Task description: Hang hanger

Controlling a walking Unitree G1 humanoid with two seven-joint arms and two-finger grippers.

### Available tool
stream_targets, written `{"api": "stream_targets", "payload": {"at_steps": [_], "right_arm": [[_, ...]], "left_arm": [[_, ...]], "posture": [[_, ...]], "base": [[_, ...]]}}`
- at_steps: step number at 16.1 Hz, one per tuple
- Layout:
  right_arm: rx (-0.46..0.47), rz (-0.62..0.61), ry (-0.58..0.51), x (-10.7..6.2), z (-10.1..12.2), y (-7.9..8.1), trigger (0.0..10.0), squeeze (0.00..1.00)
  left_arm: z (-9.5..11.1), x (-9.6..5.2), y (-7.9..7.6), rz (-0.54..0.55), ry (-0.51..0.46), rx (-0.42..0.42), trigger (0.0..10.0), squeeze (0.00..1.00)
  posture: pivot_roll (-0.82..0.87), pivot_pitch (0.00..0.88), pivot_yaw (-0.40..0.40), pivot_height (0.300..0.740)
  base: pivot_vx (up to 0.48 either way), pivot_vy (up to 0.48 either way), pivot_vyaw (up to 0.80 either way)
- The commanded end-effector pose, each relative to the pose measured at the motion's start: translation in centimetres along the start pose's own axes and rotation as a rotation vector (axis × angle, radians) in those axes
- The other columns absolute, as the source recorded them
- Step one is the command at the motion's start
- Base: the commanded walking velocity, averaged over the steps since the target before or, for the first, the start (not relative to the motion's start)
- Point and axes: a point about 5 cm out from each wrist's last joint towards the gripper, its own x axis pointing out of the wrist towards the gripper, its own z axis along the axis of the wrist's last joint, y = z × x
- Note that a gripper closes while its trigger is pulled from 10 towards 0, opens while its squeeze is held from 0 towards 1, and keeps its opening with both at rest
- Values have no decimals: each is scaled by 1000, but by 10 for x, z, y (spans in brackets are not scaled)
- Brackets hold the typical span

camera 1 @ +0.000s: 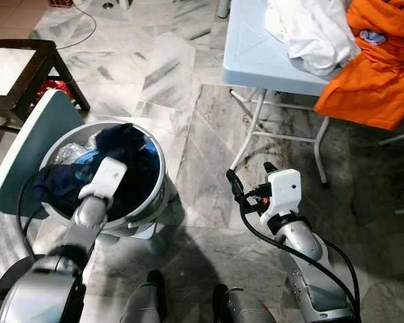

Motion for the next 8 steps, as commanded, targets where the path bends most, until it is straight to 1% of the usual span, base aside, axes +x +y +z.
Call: {"api": "stream_targets", "payload": {"at_steps": [1,2,3,4,5,6,8], "right_arm": [[3,0,21,-1,-5,1,10000,0],[3,0,20,-1,-5,1,10000,0],[3,0,20,-1,-5,1,10000,0],[3,-1,20,-2,-5,1,10000,0],[1,-3,22,-2,-5,0,10000,0],[1,-4,22,-2,-5,0,10000,0],[1,-5,23,-3,-5,0,10000,0]], "left_arm": [[4,0,-8,-27,-24,27,941,0],[11,2,-13,-41,-53,33,118,0],[21,4,-19,-61,-96,57,549,0],[26,5,-23,-72,-124,80,549,0],[34,6,-33,-98,-148,155,3529,0],[31,5,-37,-119,-131,209,10000,0],[23,3,-41,-147,-87,246,10000,0]], "posture": [[-99,271,-29,740],[-100,272,-29,740],[-102,272,-29,740],[-103,273,-29,740],[-106,273,-27,740],[-107,272,-27,740],[-110,272,-25,740]], "base": [[0,0,0],[0,0,0],[0,0,0],[0,0,0],[0,0,0],[0,0,0],[0,0,0]]}}
